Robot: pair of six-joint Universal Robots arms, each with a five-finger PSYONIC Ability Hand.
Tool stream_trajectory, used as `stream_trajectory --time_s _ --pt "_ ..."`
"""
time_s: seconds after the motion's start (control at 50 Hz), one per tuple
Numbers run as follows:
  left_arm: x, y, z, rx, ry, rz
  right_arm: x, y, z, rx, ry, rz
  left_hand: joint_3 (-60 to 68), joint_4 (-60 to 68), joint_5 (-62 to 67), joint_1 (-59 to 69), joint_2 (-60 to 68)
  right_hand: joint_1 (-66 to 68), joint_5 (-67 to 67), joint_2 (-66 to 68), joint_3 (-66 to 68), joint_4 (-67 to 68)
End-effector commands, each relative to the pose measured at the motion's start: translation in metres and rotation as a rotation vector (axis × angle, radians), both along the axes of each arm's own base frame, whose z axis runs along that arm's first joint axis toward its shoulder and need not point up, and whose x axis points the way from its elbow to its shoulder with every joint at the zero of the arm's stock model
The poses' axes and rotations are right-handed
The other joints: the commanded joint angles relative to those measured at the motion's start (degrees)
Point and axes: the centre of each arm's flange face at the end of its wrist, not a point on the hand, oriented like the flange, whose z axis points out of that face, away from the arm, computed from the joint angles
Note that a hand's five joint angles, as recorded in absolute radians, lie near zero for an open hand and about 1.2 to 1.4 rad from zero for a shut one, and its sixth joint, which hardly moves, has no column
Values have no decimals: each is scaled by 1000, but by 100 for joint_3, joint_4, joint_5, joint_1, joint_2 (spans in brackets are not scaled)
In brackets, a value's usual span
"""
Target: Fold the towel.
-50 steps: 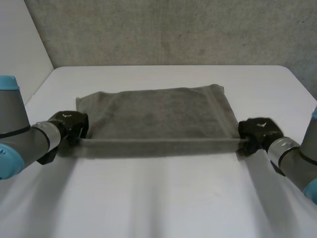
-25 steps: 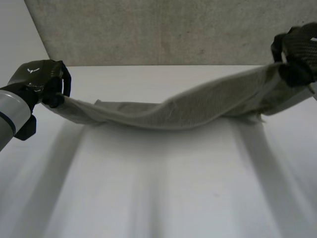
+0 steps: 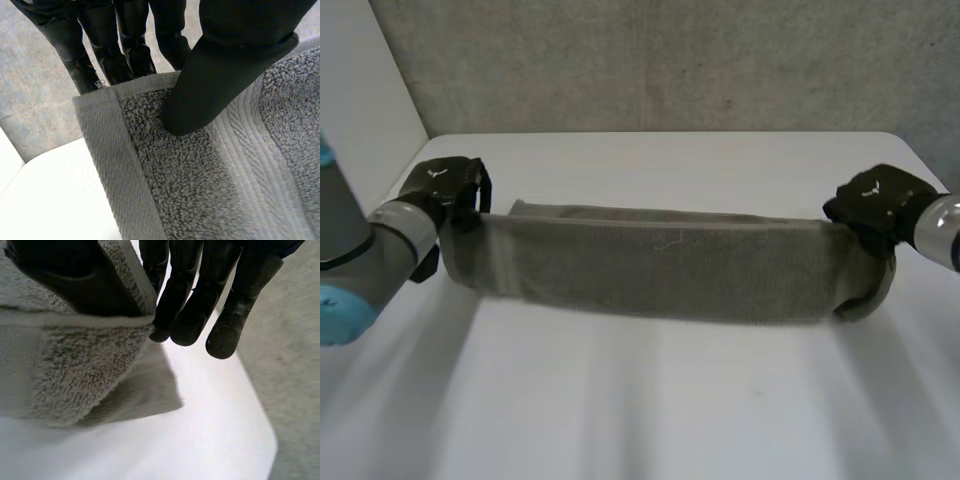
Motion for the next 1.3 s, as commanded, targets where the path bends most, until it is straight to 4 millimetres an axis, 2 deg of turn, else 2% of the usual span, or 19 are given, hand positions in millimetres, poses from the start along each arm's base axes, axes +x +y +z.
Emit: stream_trajectory --time_s 0.02,0.24,0.4,0.48,0.52,0.54,0.58,0.6,0.76,0.8,0.82,0.84,0.86,0.9,0.98,1.02,1.14,1.18,1.3 --pt "-15 -34 -16 -34 -17 71 26 -36 -26 -169 -15 39 1038 1023 2040 1076 1028 397 300 310 338 346" --pt "-39 -77 -34 -195 27 71 45 -88 -70 -444 6 82 1038 1023 2040 1076 1028 397 300 310 338 346" --pt "-57 -84 -55 -244 2 37 48 -108 -101 -453 49 93 1038 1023 2040 1076 1028 397 300 310 338 346" --pt "-63 -84 -65 -247 -38 15 49 -112 -107 -456 52 94 1038 1023 2040 1076 1028 397 300 310 338 346" --pt "-65 -84 -70 -245 -57 7 48 -113 -111 -452 52 92 1038 1023 2040 1076 1028 -337 -435 -424 -396 -388" --pt "-67 -82 -74 -245 -73 1 48 -113 -112 -450 53 91 557 542 1560 595 547 -2185 -2283 -2273 -2244 -2237" --pt "-72 -79 -77 -246 -101 -6 47 -114 -113 -449 55 79 -5543 -5559 -4541 -5505 -5553 -6374 -6471 -6461 -6433 -6425" --pt "-72 -79 -77 -246 -101 -5 47 -114 -113 -449 55 79 -5570 -5586 -4568 -5532 -5580 -6392 -6490 -6480 -6451 -6444" --pt "-76 -71 -75 -250 -113 -16 48 -113 -97 -477 29 63 -5962 -5977 -4960 -5924 -5972 -6603 -6700 -6690 -6662 -6654" --pt "-73 -69 -53 -280 -101 -7 44 -109 -65 -508 -22 33 -5962 -5977 -4960 -5924 -5972 -6603 -6700 -6690 -6662 -6654" --pt "-73 -69 -53 -280 -101 -7 44 -109 -65 -509 -22 32 -5962 -5977 -4960 -5924 -5972 -6603 -6700 -6690 -6662 -6654" --pt "-68 -68 -40 -295 -94 4 41 -105 -45 -524 -59 16 -5962 -5977 -4960 -5924 -5972 -6603 -6700 -6690 -6662 -6654" --pt "-68 -68 -40 -295 -94 4 41 -105 -45 -524 -59 16 -5962 -5977 -4960 -5924 -5972 -6603 -6700 -6690 -6662 -6654" --pt "-62 -61 -18 -319 -82 12 38 -95 -17 -529 -146 -11 -5957 -5973 -4955 -5919 -5967 -6603 -6700 -6690 -6662 -6654" --pt "-54 -54 3 -342 -74 26 33 -84 0 -496 -237 -37 -5957 -5973 -4955 -5919 -5967 -6603 -6700 -6690 -6662 -6654" --pt "-47 -43 16 -343 -70 34 28 -70 14 -441 -306 -63 -5941 -5956 -4938 -5903 -5951 -6603 -6700 -6690 -6662 -6654" --pt "-40 -18 24 -309 -53 27 9 -48 18 -289 -351 -131 -5940 -5956 -4938 -5902 -5950 -6603 -6700 -6690 -6662 -6654" --pt "-37 0 21 -272 -45 14 0 -31 11 -153 -379 -178 -5957 -5973 -4955 -5919 -5967 -6603 -6700 -6690 -6662 -6654" --pt "-31 19 13 -233 -45 8 -10 -13 -7 44 -449 -258 -5940 -5956 -4938 -5902 -5950 -6107 -6204 -6194 -6166 -6158"
